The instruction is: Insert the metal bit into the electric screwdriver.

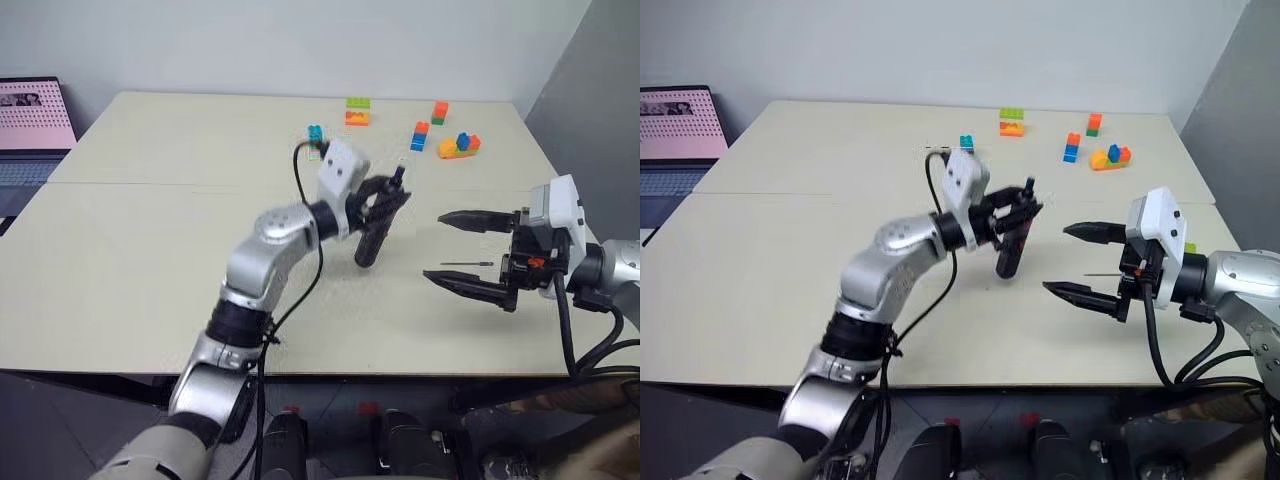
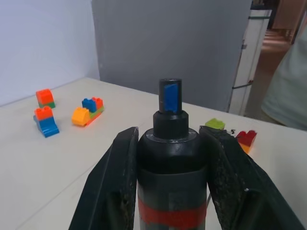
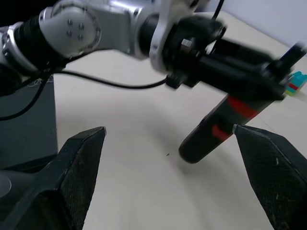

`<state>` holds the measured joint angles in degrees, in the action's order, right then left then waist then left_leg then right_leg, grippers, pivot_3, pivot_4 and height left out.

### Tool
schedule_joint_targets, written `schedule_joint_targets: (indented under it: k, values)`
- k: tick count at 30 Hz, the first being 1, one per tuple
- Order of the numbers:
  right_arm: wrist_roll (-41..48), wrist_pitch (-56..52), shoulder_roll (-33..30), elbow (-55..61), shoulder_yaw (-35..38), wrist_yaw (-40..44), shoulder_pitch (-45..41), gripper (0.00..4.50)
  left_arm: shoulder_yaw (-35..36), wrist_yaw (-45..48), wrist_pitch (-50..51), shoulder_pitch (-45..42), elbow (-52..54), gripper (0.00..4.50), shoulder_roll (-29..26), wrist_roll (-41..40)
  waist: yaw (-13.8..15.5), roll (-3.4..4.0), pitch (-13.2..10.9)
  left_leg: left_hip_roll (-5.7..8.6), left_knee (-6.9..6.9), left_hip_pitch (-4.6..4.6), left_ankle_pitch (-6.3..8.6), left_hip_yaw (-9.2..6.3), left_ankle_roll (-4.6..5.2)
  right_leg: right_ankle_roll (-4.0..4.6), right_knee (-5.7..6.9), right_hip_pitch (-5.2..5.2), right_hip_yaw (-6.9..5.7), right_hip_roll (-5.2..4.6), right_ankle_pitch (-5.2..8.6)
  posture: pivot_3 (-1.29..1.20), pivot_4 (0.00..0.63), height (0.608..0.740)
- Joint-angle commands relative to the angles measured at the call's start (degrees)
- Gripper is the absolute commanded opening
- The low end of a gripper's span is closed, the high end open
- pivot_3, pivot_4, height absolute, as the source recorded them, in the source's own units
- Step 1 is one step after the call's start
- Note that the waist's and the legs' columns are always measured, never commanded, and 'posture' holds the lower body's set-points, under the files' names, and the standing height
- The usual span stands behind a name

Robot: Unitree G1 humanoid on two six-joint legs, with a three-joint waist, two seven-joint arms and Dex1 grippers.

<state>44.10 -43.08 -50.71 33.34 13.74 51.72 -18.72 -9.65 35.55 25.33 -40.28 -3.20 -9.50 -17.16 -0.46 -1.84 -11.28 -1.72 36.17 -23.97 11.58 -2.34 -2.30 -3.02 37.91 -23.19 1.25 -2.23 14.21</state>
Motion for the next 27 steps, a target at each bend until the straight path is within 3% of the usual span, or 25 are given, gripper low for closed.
schedule_joint_targets:
  k: [1, 11, 16, 23, 27]
  values:
    - [0.81, 0.5, -1.19, 0.96, 1.2, -0.41, -1.01, 4.5, -0.45, -0.82, -5.27, 4.01, 4.87, 1.63, 0.44, 1.67, 0.19, -0.01, 0.0, 0.0, 0.01, -0.03, 0.0, -0.02, 0.0, -0.01, 0.0, -0.02, -0.04, 0.0, 0.0, 0.0, 0.15, 0.74]
    - [-1.91, 2.07, -4.02, -2.41, -1.2, 2.42, -1.55, 4.5, 1.91, -1.52, -1.7, 15.59, 15.48, 1.63, -4.09, 0.75, 0.03, 0.07, 0.05, -0.02, 0.0, 0.1, 0.0, 0.01, 0.0, -0.02, 0.02, 0.05, 0.0, 0.01, -0.01, 0.0, 0.15, 0.74]
    - [-12.89, 11.35, -8.46, -11.5, -8.95, 9.88, -3.55, 4.5, 1.91, -2.58, -1.63, 16.02, 15.85, 1.63, -4.16, 1.03, 0.16, 0.09, 0.07, -0.02, 0.17, 0.12, 0.0, 0.01, 0.0, 0.16, 0.0, 0.14, -0.01, 0.02, 0.06, 0.0, 0.15, 0.74]
    - [-31.98, 26.15, -9.3, -37.48, -26.85, 23.36, -16.77, 4.5, -0.07, -1.15, -3.8, 15.55, 15.4, 1.63, -4.31, 1.7, -0.55, 0.1, 0.08, -0.02, 0.39, 0.16, 0.0, 0.05, 0.0, 0.26, -0.03, 0.23, 0.02, 0.0, 0.01, 0.0, 0.15, 0.74]
    - [-43.69, 35.47, -3.87, -61.26, -36.24, 28.92, -29.47, 4.5, -0.92, -0.9, -3.7, 15.63, 15.75, 1.63, -4.51, 2.17, -1.15, 0.12, 0.08, -0.02, 0.35, 0.14, 0.0, 0.06, 0.0, 0.25, -0.06, 0.21, 0.02, 0.01, 0.0, 0.0, 0.15, 0.74]
